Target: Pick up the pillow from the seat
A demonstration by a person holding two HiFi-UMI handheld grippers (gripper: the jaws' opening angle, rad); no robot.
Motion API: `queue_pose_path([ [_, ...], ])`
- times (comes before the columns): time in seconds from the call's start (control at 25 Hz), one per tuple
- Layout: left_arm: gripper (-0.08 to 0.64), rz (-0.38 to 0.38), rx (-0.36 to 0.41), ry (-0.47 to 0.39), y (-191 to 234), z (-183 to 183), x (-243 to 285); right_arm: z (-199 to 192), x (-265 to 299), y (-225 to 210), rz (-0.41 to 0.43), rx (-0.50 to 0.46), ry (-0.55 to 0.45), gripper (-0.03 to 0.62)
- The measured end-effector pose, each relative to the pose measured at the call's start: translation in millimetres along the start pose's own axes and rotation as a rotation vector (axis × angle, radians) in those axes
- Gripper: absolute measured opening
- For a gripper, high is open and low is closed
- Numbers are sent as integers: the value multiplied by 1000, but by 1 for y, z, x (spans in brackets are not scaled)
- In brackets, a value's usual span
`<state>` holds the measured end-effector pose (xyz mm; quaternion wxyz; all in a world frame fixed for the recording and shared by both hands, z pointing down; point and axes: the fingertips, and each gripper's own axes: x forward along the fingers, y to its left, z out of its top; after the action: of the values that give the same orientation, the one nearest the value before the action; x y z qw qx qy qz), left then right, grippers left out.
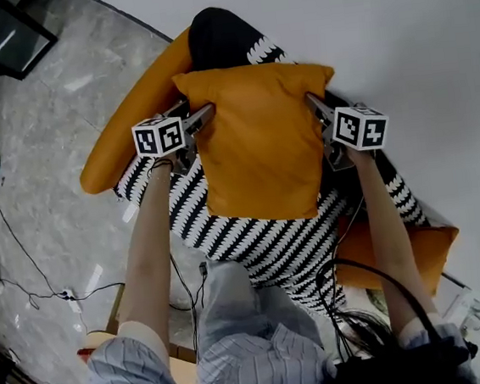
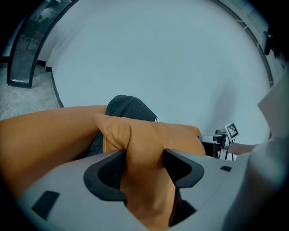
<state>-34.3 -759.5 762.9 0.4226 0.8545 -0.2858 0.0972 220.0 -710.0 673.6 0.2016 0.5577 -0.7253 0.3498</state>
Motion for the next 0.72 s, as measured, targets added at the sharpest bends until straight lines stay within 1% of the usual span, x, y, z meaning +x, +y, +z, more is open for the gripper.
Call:
queue_pose_path([
  [0.08,273,-19,3,-16,-10,-6,-6,-8,-7,0,-24,10,-8,152],
  [0.16,259,-20,26,-50,-23,-8,-15,-15,-17,2,-48,33,-32,137],
  [0.28,245,-23,59,-89,-39,-10,-25,-23,-37,6,-56,56,-74,127],
  [0.52,236,-3,151,-89,-74,-15,-53,-38,-83,26,-75,84,-128,126],
  [0.72,230,14,215,-111,-106,-23,-82,-52,-126,44,-75,104,-170,126],
])
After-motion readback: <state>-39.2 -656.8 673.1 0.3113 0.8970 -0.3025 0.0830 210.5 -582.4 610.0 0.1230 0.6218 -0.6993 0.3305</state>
